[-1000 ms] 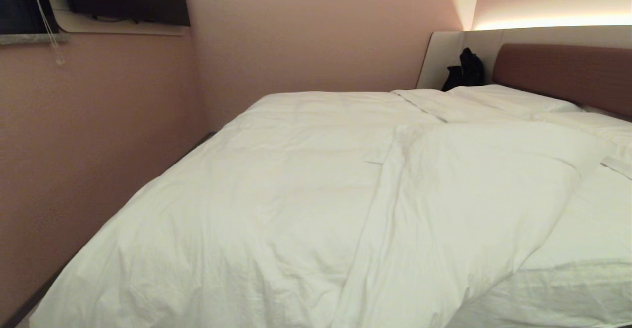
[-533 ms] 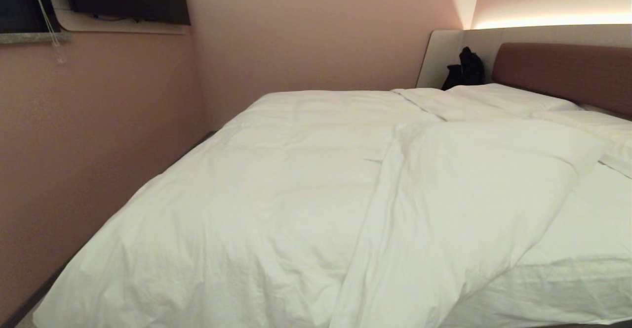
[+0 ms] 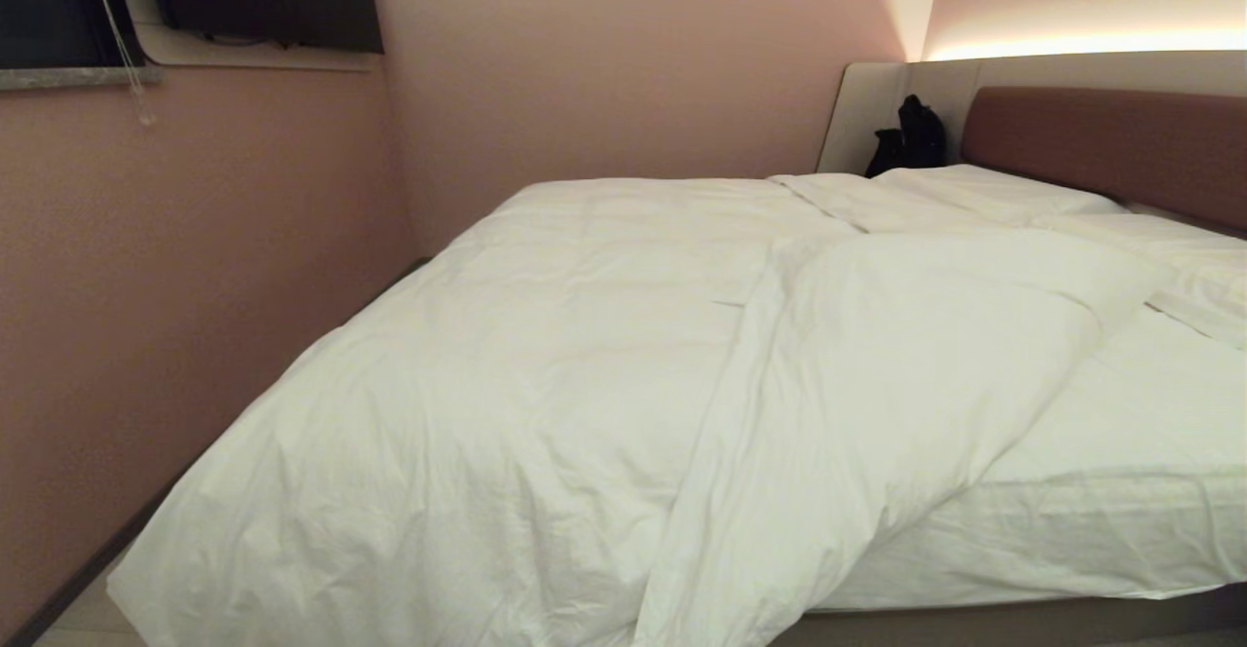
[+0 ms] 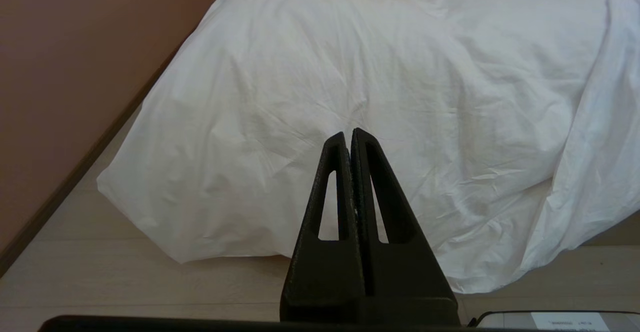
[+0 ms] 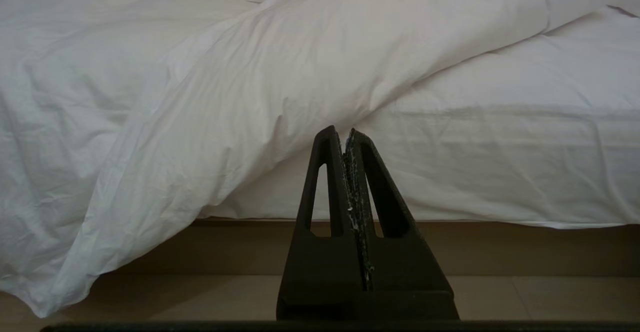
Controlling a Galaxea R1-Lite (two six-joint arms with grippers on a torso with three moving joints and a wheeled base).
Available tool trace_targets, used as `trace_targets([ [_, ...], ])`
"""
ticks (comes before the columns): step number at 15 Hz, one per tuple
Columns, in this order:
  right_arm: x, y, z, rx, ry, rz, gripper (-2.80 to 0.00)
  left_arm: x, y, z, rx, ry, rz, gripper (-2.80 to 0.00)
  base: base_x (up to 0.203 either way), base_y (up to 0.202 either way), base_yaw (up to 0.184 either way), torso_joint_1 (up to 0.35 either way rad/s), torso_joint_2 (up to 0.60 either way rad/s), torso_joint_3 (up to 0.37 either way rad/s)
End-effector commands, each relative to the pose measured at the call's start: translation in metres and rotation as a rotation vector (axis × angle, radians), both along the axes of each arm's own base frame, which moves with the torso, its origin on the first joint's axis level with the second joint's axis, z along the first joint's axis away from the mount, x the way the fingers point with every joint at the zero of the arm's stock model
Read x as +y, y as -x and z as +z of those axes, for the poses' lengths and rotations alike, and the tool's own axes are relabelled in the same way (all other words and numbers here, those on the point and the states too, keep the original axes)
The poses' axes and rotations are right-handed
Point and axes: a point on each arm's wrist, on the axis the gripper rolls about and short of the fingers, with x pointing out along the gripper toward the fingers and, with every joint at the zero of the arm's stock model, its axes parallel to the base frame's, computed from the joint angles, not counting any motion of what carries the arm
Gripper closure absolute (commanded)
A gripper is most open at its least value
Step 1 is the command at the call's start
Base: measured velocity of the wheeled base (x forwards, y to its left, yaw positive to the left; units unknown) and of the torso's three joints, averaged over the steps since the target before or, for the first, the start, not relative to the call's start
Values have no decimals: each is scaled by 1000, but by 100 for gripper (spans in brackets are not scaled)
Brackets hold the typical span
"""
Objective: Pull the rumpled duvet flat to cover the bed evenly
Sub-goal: Hold the folded corner of the quilt
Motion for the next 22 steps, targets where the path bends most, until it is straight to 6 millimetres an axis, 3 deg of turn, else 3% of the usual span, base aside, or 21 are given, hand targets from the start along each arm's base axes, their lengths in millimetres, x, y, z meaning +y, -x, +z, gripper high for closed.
trace_targets([
  [1,0,0,0,1,1,0,0,0,0,0,1,2,-2,0,0,0,0,0,0,0],
  [16,0,0,0,1,1,0,0,0,0,0,1,-5,4,0,0,0,0,0,0,0],
  [22,0,0,0,1,1,0,0,0,0,0,1,-3,1,0,1,-156,-1,1,4,2],
])
